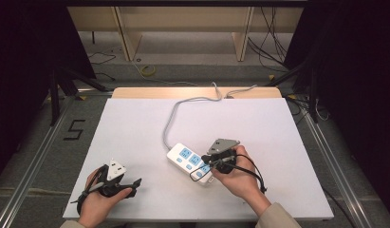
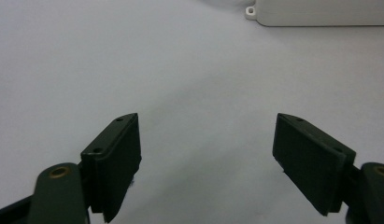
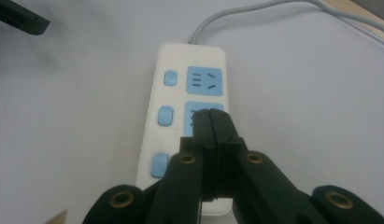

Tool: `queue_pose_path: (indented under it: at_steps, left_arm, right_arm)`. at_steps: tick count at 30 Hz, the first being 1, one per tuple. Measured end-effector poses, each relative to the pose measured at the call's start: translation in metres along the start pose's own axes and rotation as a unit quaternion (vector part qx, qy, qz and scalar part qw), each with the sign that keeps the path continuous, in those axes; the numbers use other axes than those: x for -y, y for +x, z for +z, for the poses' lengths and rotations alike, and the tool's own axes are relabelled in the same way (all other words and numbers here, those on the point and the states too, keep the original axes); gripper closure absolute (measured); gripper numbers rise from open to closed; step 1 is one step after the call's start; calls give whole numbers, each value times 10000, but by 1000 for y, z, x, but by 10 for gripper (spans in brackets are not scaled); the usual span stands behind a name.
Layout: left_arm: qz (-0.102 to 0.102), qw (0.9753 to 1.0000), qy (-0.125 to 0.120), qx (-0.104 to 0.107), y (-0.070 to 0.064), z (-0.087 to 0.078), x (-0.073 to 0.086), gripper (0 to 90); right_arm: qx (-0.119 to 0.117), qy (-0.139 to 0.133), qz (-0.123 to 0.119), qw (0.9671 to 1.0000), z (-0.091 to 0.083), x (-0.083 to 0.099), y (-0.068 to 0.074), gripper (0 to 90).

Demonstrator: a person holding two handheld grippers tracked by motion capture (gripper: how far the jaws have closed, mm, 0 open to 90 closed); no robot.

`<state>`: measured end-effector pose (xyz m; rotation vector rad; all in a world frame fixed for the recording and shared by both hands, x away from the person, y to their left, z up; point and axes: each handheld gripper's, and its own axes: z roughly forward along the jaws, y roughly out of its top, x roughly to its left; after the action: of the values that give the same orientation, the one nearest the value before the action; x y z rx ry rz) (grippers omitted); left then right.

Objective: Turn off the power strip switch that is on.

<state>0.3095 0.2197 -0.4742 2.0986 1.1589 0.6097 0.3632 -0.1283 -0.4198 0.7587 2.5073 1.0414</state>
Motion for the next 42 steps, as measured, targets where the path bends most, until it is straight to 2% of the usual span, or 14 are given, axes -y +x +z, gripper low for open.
queue_pose_path:
  at_steps: [42]
  left_arm:
    - [-15, 10000, 10, 24, 0, 0, 0, 233]
  right_arm:
    - [-128, 46, -114, 9998, 11, -13, 5, 900]
